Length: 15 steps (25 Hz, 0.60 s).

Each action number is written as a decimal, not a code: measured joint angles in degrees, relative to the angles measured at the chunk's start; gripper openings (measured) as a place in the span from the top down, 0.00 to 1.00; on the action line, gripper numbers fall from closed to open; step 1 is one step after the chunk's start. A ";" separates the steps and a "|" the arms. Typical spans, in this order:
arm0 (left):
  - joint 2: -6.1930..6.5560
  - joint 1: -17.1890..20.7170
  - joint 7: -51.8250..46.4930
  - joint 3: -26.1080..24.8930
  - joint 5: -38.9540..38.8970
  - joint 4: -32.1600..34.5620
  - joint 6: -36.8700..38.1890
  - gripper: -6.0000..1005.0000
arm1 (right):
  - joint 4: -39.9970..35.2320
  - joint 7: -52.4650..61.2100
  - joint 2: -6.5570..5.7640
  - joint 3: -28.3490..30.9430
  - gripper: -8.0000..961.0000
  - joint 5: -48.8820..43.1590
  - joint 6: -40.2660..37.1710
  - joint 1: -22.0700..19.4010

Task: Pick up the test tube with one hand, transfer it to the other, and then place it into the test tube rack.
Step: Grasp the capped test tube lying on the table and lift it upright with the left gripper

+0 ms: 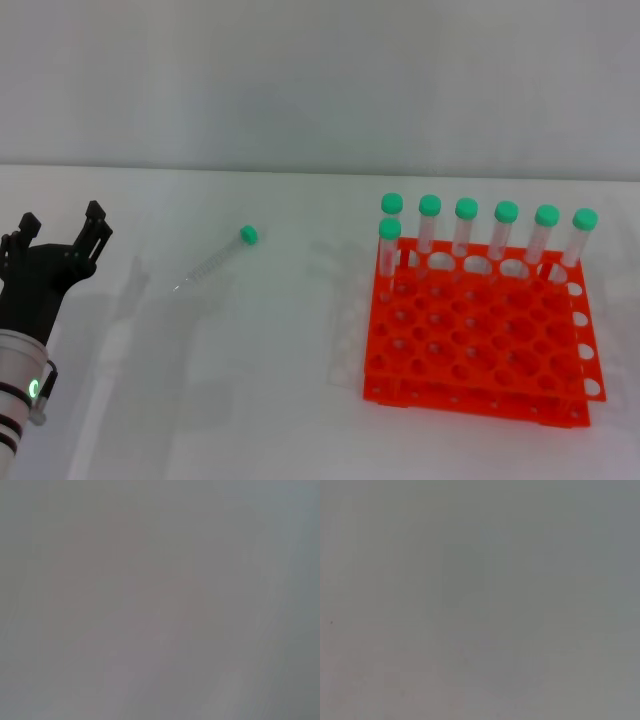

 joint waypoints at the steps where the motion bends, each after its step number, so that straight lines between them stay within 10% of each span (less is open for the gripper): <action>1: 0.03 0.07 -0.02 0.01 0.15 0.00 0.00 0.12 | 0.01 0.07 0.00 -0.08 0.10 0.00 0.01 0.00; 15: 0.64 0.12 -1.12 0.04 6.45 -0.06 0.65 0.13 | -0.77 0.38 0.00 -1.62 0.10 -0.02 -0.47 -0.45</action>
